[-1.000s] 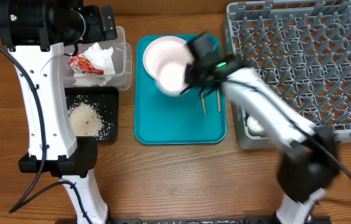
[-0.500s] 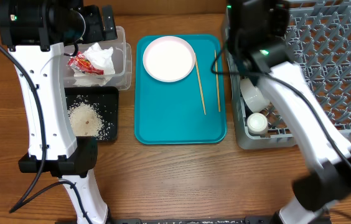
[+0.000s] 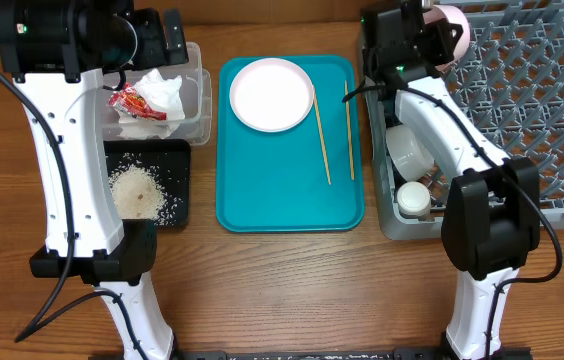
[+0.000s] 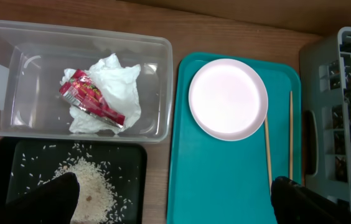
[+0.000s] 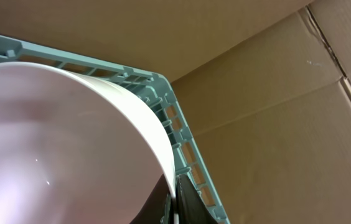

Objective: Sort waste into correct bins and load items into the dishwasher
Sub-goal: 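Carry the pink bowl with the right gripper into the dish rack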

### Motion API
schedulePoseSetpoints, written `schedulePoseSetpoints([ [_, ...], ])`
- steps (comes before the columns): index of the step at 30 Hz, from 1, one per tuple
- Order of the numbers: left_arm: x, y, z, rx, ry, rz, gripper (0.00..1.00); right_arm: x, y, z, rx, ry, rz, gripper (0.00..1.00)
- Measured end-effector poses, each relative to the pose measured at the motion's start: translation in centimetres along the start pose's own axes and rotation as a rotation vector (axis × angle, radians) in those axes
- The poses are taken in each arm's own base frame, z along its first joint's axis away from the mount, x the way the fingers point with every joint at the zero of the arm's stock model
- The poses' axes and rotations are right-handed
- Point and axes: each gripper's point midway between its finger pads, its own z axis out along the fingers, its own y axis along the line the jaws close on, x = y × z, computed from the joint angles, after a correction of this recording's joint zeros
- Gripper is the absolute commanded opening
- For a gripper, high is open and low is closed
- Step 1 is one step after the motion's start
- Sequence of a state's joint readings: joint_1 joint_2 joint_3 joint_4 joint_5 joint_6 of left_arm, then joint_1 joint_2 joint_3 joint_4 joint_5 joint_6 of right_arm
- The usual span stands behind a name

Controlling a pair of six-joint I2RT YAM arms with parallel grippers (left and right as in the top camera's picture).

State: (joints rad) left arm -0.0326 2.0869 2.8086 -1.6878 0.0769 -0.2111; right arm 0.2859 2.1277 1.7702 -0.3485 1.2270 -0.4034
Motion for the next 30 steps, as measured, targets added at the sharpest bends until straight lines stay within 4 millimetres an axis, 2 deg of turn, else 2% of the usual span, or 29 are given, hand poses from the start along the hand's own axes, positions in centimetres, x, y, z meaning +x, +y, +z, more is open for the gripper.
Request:
schedulePoseSetpoints([
  [12,0.0,0.0,0.0,0.000,0.000,0.000,1.00,0.8,2.5,-0.4,-0.037,-0.004,-0.070,0.04],
  [30,0.0,0.0,0.0,0.000,0.000,0.000,1.00,0.6,3.9,-0.2,-0.083,-0.021,-0.020,0.04],
])
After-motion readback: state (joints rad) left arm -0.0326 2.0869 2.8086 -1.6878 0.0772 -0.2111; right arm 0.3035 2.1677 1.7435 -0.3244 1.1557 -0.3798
